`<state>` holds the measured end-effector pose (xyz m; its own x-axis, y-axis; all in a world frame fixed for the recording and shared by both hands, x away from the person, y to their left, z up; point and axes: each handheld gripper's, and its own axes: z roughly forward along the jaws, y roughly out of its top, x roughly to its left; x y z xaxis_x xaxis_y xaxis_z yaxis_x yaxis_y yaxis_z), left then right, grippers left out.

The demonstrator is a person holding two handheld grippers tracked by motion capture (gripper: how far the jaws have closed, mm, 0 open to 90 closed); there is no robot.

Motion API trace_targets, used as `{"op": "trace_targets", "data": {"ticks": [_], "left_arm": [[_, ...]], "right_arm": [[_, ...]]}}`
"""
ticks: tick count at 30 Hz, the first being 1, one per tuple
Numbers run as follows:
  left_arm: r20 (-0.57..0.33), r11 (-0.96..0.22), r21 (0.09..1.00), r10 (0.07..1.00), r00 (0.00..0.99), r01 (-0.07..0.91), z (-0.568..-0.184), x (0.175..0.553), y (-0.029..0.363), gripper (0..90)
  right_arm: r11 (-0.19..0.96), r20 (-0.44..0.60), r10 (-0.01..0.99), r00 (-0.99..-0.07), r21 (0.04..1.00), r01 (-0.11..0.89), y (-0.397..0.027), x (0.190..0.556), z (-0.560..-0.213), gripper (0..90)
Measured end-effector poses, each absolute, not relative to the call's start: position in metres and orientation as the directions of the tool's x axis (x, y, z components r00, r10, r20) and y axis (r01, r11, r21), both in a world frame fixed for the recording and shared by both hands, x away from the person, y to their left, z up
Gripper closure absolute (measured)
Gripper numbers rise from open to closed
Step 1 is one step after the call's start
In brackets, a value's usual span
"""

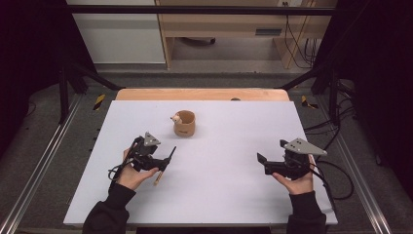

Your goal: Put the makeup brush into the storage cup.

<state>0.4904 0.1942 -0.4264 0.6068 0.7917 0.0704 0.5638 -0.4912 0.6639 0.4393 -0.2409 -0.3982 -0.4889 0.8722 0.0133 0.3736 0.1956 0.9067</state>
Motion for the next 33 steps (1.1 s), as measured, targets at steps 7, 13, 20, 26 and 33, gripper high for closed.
{"op": "trace_targets", "data": {"ticks": [7,13,20,26,33], "left_arm": [[0.073,-0.508,0.635,0.79,0.609,0.582,-0.431,0.493,0.19,33.4],[0.068,-0.518,0.611,0.788,0.612,0.599,-0.436,0.495,0.188,39.1],[0.072,-0.54,0.569,0.784,0.617,0.62,-0.443,0.498,0.183,45.0],[0.069,-0.547,0.543,0.786,0.615,0.637,-0.448,0.501,0.18,50.7],[0.07,-0.555,0.524,0.784,0.616,0.647,-0.451,0.502,0.178,58.3]], "right_arm": [[0.196,0.014,0.871,-0.491,0.906,0.374,-0.241,0.439,-0.398,5.5],[0.198,0.012,0.871,-0.492,0.906,0.374,-0.241,0.439,-0.398,5.5],[0.201,0.012,0.869,-0.495,0.905,0.375,-0.24,0.44,-0.399,5.5],[0.201,0.012,0.868,-0.496,0.905,0.375,-0.24,0.44,-0.399,5.5],[0.2,0.015,0.869,-0.495,0.904,0.378,-0.239,0.44,-0.399,5.5]]}}
